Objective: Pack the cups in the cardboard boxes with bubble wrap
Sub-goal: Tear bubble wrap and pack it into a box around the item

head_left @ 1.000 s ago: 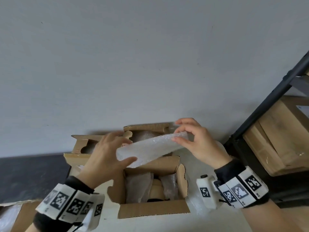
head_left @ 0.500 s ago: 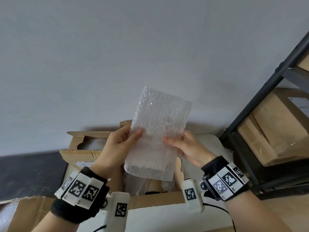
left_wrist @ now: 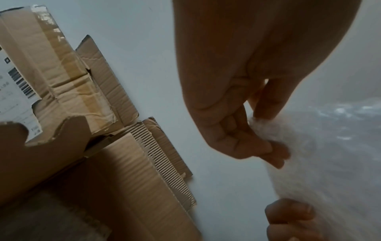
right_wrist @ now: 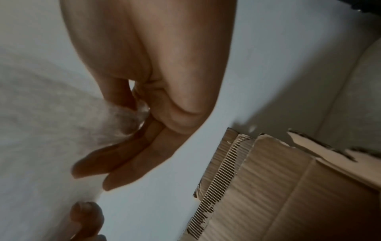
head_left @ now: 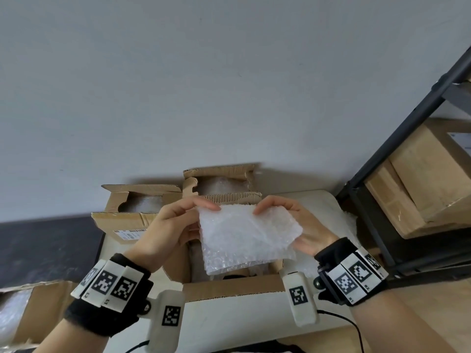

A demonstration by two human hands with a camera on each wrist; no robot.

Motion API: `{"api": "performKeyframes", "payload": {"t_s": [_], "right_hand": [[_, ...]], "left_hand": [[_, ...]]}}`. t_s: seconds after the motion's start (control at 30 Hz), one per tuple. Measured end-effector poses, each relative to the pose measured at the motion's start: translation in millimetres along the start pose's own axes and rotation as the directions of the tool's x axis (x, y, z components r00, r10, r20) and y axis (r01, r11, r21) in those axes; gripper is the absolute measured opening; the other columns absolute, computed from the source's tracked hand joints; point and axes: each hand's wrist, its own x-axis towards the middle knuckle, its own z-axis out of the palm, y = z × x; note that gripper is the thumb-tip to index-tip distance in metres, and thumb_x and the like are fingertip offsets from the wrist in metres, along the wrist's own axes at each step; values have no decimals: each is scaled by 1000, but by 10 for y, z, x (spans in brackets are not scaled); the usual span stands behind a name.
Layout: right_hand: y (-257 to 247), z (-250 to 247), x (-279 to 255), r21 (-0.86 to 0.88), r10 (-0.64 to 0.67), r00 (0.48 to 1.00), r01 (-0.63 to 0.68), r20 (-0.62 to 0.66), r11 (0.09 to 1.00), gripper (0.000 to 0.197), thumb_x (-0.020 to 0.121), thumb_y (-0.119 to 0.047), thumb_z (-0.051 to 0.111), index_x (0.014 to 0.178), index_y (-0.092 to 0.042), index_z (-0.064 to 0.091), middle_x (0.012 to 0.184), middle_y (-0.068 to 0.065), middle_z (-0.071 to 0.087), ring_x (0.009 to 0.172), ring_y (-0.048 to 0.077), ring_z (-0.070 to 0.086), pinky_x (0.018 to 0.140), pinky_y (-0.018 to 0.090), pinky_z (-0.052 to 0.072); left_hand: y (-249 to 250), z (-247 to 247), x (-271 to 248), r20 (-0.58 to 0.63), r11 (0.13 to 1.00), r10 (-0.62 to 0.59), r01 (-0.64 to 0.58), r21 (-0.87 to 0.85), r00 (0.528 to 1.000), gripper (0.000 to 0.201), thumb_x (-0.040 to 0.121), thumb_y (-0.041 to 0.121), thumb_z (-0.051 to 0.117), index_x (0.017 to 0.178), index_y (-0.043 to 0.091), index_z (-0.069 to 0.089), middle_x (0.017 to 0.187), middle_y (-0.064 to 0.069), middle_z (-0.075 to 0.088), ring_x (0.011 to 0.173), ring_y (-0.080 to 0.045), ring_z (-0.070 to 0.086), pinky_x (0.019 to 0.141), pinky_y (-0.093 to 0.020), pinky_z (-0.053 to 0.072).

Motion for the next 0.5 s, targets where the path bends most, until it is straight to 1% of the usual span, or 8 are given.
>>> {"api": "performKeyframes", "payload": {"t_s": [0.07,0.17,0.23,0.27,0.3,0.37,0.43,0.5], "right_hand": [[1,-29,-24,47,49,997,-52,55,998,31,89,-5,38,85,-3,69,112,14,63,99,28,62,79,38,54],[14,-106,-62,32,133,989,-136,61,990,44,87,-32,37,99,-1,66,110,16,63,100,30,59,83,38,49],[38,-133,-55,-60,157,987,-158,-21,986,50,86,-49,51,107,-6,65,114,14,61,100,27,60,81,37,48],[56,-140,-45,-118,145,987,-152,-65,981,49,80,-50,63,111,-12,64,116,11,62,99,23,63,78,32,52],[79,-152,-32,-168,125,987,-142,-105,975,52,74,-45,72,116,-16,61,117,8,63,99,20,65,75,29,53],[121,-172,-26,-214,114,981,-147,-158,966,60,70,-30,81,123,-16,56,118,7,65,103,21,66,78,29,55],[144,-169,-57,-241,119,979,-157,-167,958,50,69,-19,80,115,-12,62,111,7,70,101,21,68,77,26,55],[138,-143,-103,-329,68,968,-147,-241,933,30,70,-17,79,98,-14,69,96,1,74,90,14,70,69,18,53]], "left_hand": [[7,-54,-12,46,999,-30,30,11,998,24,82,10,49,80,13,73,76,0,66,57,-13,59,47,-19,47],[-25,-132,-16,104,995,-65,57,83,992,26,82,24,50,89,10,71,90,-9,65,77,-21,63,61,-25,52],[-78,-100,-12,65,987,-42,32,155,997,10,84,14,63,90,9,70,91,-9,65,80,-19,66,64,-25,53],[-119,-71,-3,30,982,-14,9,188,999,9,84,3,65,90,8,69,89,-8,65,79,-17,66,64,-23,54],[-164,-36,8,-1,976,18,-17,216,1000,15,82,-5,65,92,6,67,88,-7,65,78,-15,66,65,-22,54],[-231,18,19,-34,967,80,-69,244,996,24,79,-8,65,98,7,65,90,-4,66,80,-16,64,67,-22,54],[-290,20,21,-35,977,88,-80,198,996,37,77,2,68,111,16,61,96,-6,69,86,-18,67,73,-26,56],[-406,-26,20,-70,972,63,-45,231,996,48,76,19,69,120,28,54,100,-6,70,90,-15,68,77,-28,57]]}}
